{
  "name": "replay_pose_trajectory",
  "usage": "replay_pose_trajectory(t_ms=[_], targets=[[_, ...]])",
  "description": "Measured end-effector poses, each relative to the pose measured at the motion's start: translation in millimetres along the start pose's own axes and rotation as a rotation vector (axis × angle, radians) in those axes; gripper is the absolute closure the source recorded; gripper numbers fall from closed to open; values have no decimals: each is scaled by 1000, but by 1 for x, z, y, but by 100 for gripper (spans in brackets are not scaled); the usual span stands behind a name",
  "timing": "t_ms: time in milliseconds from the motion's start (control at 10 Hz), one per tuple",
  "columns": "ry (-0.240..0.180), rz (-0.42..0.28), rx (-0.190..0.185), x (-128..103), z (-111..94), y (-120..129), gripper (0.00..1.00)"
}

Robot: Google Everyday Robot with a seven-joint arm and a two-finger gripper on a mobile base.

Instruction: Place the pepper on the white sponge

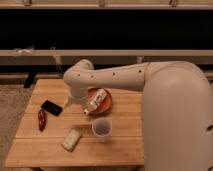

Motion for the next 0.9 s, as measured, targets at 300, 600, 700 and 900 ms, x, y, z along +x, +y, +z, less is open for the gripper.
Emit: replay_pose_trajectory(t_ms=[300, 600, 700, 900], targets=[[-29, -255, -43, -16, 15, -77, 20], [-48, -395, -70, -2, 38, -125, 20], [-57, -407, -75, -1, 55, -137, 20], [-53, -374, -78, 2, 83, -144, 20]])
